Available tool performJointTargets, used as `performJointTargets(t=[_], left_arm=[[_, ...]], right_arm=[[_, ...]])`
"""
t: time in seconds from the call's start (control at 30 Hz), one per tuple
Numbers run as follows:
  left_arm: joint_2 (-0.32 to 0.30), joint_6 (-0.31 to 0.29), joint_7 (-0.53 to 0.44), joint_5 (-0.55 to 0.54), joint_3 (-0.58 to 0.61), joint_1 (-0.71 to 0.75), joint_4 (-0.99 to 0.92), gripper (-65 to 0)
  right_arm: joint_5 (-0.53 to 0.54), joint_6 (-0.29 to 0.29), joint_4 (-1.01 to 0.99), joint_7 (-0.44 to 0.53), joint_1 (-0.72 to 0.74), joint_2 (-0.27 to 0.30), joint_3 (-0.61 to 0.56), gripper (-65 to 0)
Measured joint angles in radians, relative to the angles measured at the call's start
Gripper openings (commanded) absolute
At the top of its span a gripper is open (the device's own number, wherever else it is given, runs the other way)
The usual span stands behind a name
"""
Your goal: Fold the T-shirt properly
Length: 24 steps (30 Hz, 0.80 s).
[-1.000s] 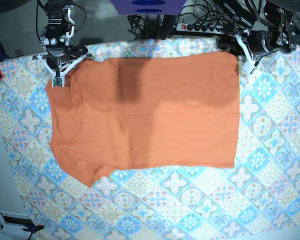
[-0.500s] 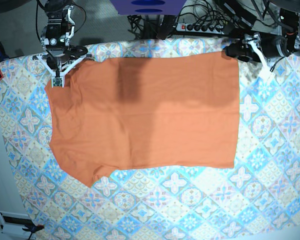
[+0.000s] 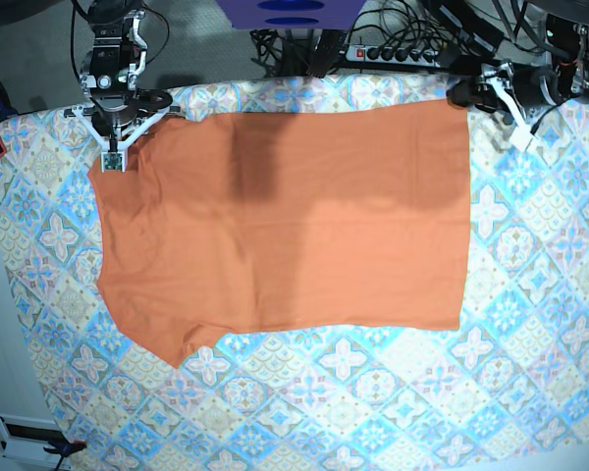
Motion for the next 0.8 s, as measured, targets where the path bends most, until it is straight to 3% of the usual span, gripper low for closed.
performJointTargets(t=[0.33, 0.5, 0.57, 0.73, 0.8], left_arm=[[0.023, -0.012, -0.026, -0.030, 0.224, -0.073, 0.005, -26.1], [0.034, -0.016, -0.013, -0.034, 0.211, -0.071, 0.005, -26.6], [0.034, -0.016, -0.015, -0.032, 0.205, -0.070, 0.005, -31.9], [0.003, 0.004, 0.001, 0.009, 0.199, -0.068, 0.002, -62.3], [0.001, 0.002, 0.001, 0.007, 0.198, -0.065, 0.002, -65.0]], right_arm=[[0.000, 0.003, 0.000, 0.000, 0.000, 0.000, 0.000, -53.0], [0.000, 0.003, 0.000, 0.000, 0.000, 0.000, 0.000, -53.1], [0.001, 0.004, 0.000, 0.000, 0.000, -0.001, 0.000, -53.2], [0.000, 0.001, 0.000, 0.000, 0.000, 0.000, 0.000, -53.3], [0.001, 0.001, 0.000, 0.000, 0.000, -0.001, 0.000, -54.6]])
